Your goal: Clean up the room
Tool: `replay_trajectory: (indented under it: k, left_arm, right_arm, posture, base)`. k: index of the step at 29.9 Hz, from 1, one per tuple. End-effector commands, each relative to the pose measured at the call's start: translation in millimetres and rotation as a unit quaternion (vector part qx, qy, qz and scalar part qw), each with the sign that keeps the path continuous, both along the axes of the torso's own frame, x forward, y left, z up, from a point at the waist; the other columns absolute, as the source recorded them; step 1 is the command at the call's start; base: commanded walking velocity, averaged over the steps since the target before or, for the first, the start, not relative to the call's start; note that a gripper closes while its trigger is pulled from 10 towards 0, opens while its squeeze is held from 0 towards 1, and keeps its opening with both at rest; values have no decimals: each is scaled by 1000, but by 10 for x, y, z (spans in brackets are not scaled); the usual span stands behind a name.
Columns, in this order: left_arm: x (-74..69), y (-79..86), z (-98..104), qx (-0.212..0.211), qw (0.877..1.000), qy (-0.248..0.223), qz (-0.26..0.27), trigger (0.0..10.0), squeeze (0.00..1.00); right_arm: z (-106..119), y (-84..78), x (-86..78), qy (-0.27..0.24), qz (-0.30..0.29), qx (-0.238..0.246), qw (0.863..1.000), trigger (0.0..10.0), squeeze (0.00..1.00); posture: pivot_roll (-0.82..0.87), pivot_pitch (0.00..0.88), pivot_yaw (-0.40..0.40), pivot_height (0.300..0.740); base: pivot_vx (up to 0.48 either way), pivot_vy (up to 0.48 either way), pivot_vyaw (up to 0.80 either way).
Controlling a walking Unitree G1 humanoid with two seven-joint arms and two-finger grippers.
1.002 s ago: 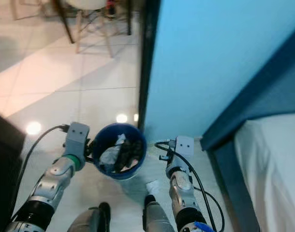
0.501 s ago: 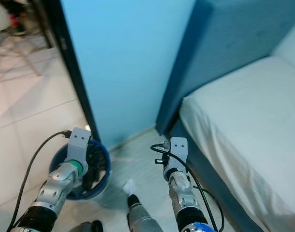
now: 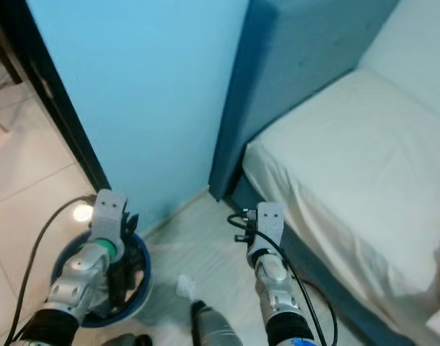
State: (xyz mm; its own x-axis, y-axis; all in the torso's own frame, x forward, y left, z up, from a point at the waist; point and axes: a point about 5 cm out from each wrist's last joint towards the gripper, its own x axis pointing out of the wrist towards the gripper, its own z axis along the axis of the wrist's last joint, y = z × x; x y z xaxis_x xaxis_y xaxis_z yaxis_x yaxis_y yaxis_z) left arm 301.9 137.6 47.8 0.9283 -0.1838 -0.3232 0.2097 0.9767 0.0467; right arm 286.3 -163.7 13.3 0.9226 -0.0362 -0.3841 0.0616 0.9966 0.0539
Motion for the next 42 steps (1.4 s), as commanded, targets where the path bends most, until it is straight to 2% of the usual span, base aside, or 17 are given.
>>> replay_trajectory:
  k: [1,10,15,17,21,27,38,42]
  left_arm:
    - [-38,-50,-51,-7,1000,8,-5,10000,0]
    - [-17,-78,-29,-26,1000,14,-10,10000,0]
    - [32,-28,5,4,1000,-5,8,10000,0]
    - [32,-28,5,4,1000,-5,8,10000,0]
    - [56,-74,49,3,1000,-23,-3,10000,0]
    - [50,-31,47,9,1000,-26,9,10000,0]
    - [69,-14,64,-7,999,-28,19,10000,0]
    - [79,-47,88,-17,999,-35,15,10000,0]
  right_arm:
    - [-30,-45,-51,9,-10,-4,1000,10000,0]
    - [-4,-33,-55,1,-15,-8,1000,10000,0]
    - [126,-14,27,-40,-7,-2,999,10000,0]
    - [126,-14,27,-40,-7,-2,999,10000,0]
    - [249,-1,97,-74,5,-5,997,10000,0]
    - [272,25,118,-77,14,-6,997,10000,0]
    - [325,23,160,-90,27,-5,996,10000,0]
    - [345,30,161,-98,38,-7,994,10000,0]
  posture:
    - [41,137,8,740]
    - [38,138,10,740]
    - [33,140,18,740]
    - [33,140,18,740]
    - [33,141,13,740]
    - [37,140,1,740]
    - [33,138,0,740]
    - [29,142,2,740]
  base:
    - [0,0,-800]
    - [0,0,-800]
    - [0,0,-800]
    - [0,0,-800]
    - [0,0,-800]
    - [0,0,-800]
    - [0,0,-800]
    - [0,0,0]
